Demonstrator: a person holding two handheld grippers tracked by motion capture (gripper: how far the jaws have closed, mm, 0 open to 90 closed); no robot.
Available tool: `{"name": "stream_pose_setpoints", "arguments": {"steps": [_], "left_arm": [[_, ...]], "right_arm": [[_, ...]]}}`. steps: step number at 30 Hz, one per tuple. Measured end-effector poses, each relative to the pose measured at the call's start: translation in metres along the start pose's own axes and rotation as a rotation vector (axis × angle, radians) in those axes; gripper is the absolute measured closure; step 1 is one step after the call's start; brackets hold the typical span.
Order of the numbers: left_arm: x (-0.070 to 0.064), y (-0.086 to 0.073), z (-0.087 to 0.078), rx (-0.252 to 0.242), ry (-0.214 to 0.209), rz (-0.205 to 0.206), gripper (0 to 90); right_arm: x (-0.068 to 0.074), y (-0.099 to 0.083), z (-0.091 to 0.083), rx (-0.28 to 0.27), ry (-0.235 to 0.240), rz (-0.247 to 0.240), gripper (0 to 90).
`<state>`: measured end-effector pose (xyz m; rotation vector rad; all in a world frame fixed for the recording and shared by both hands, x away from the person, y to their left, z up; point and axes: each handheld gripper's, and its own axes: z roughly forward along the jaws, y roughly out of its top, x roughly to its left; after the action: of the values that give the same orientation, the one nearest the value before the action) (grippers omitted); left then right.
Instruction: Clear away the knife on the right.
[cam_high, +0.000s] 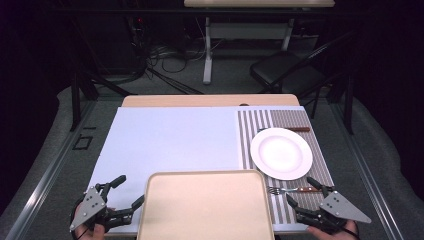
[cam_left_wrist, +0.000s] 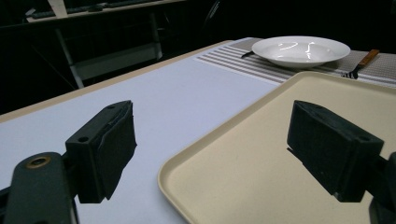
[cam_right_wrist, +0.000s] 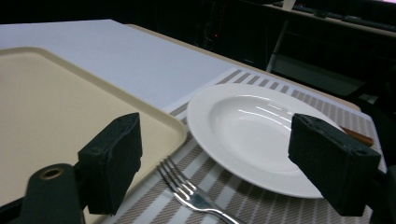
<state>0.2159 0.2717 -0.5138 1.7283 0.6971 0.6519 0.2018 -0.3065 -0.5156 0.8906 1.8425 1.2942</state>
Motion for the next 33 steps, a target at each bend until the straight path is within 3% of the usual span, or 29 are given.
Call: {"name": "stream_pose_setpoints", "arguments": {"steps": [1, 3, 5, 7, 11, 18, 33], "left_arm": [[0.000, 0.000, 0.000, 0.003, 0.002, 0.000, 15.6], [0.001, -0.001, 0.000, 0.004, 0.006, -0.007, 15.6], [0.001, -0.001, -0.001, 0.005, 0.012, -0.010, 15.6], [0.001, -0.002, -0.002, 0.005, 0.015, -0.014, 15.6], [0.001, -0.002, -0.003, 0.004, 0.022, -0.016, 15.6], [0.002, -0.002, -0.002, 0.010, 0.024, -0.025, 15.6], [0.002, -0.003, -0.001, 0.019, 0.028, -0.023, 15.6]], "right_arm": [[-0.009, 0.001, -0.002, -0.007, -0.014, -0.007, 17.3], [-0.014, 0.002, -0.003, -0.006, -0.015, -0.009, 17.3], [-0.031, 0.003, -0.005, 0.013, -0.025, 0.008, 17.3], [-0.037, 0.003, -0.005, 0.016, -0.033, 0.012, 17.3], [-0.064, -0.001, -0.004, 0.051, -0.046, 0.031, 17.3], [-0.087, 0.001, 0.005, 0.040, -0.092, 0.049, 14.4], [-0.112, 0.003, 0.026, 0.060, -0.082, 0.059, 16.0]]}}
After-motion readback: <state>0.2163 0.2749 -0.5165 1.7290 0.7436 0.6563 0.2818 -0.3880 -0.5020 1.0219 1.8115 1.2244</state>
